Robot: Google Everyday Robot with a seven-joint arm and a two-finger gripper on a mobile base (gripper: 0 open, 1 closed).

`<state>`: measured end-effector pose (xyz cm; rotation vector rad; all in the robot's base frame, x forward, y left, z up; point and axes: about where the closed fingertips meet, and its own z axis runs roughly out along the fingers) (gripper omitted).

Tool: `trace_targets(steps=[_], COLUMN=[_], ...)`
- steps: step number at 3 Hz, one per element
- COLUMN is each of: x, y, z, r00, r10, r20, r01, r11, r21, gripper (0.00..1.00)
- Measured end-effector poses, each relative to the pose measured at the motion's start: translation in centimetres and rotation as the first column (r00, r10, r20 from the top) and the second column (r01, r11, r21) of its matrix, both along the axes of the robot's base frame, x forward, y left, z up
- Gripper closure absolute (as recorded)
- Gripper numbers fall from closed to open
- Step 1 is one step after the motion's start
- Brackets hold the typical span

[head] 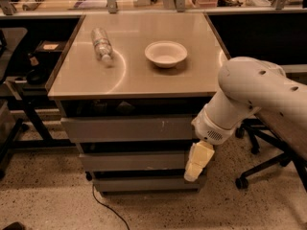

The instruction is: Open top drawer

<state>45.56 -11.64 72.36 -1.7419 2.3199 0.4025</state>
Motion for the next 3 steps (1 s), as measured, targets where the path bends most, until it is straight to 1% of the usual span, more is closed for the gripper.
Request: trace_targets(steps=[1, 2, 3], x=[-0.7, -0.1, 1.8], y=[0.0, 0.2, 0.6], z=[0.0, -0.9, -1.9], r00=[0.9999, 0.9991, 0.9964], r10=[0.005, -0.020, -0.037], r20=[0.009, 0.038, 0.076], r01=[-0.005, 0.020, 0.038], r11=[1.000, 1.000, 0.999], r21=[-0.011, -0.009, -0.011], gripper=[0.00, 0.00, 0.00])
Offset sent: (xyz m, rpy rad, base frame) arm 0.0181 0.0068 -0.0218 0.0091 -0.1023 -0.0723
